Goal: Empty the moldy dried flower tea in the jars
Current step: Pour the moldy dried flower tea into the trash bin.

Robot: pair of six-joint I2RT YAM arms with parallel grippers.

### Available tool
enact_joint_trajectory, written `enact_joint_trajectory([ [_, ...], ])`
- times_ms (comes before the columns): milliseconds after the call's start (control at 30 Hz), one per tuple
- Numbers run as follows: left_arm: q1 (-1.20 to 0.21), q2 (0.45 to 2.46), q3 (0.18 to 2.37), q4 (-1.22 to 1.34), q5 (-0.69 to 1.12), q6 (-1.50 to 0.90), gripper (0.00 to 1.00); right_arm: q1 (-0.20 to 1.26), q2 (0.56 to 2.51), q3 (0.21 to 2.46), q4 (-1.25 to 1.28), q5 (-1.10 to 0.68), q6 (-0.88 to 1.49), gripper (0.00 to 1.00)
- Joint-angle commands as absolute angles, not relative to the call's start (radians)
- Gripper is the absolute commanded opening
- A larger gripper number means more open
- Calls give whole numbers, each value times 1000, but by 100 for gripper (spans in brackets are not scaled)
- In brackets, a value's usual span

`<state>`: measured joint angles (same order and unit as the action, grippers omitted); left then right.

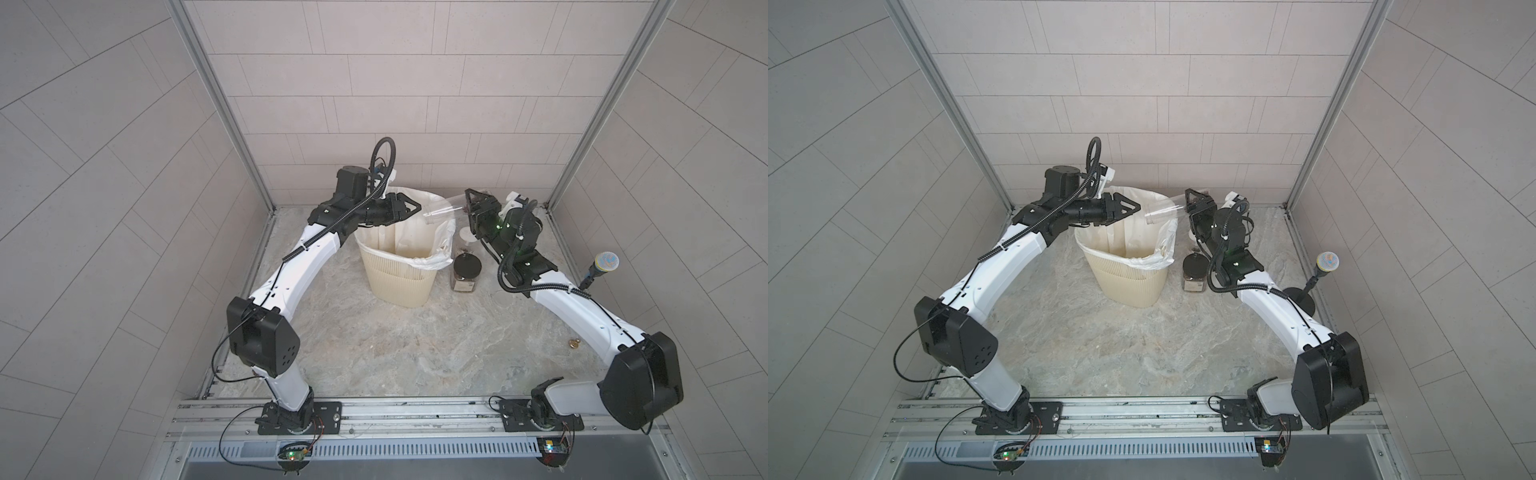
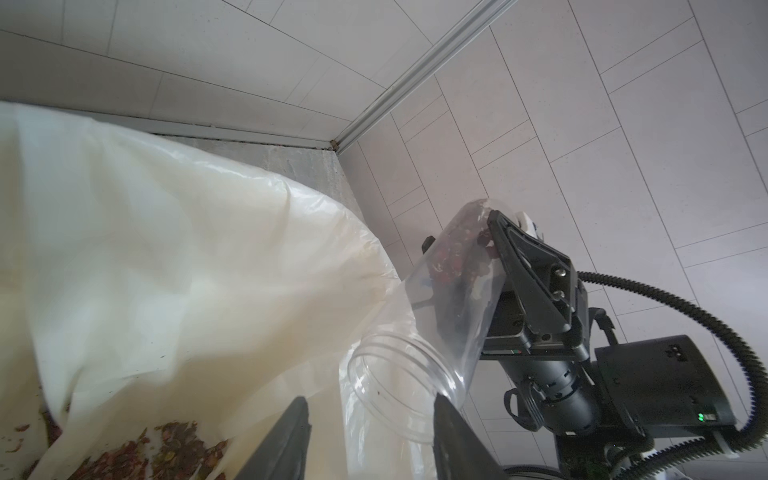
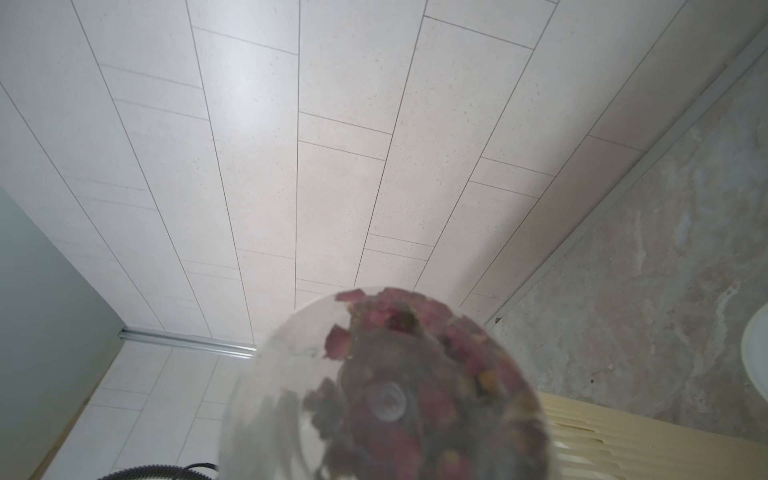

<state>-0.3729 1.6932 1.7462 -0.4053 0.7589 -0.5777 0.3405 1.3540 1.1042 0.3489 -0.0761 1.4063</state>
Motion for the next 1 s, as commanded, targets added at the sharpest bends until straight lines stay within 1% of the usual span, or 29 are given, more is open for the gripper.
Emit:
enact_joint_trajectory([
  [0,-353,1655,1769,-536,698,-490,52,353,1319,1181,235,-85,1231,58],
  [167,-324,1601,1729,-544,712,-470,52,386,1334,1299,78,-83,1027,57],
  [533,-266,1463,1572,-488,700,-500,51,547,1408,1519,-174,66,560,55],
  [667,-238,1431,1518,-455,707,-528,51,587,1444,1559,-179,102,435,54],
  [833,-210,1417,1505,-457,722,-527,51,625,1490,1613,-194,133,298,52],
  [967,-197,1407,1487,-437,731,-536,51,655,1508,1622,-145,135,144,51],
])
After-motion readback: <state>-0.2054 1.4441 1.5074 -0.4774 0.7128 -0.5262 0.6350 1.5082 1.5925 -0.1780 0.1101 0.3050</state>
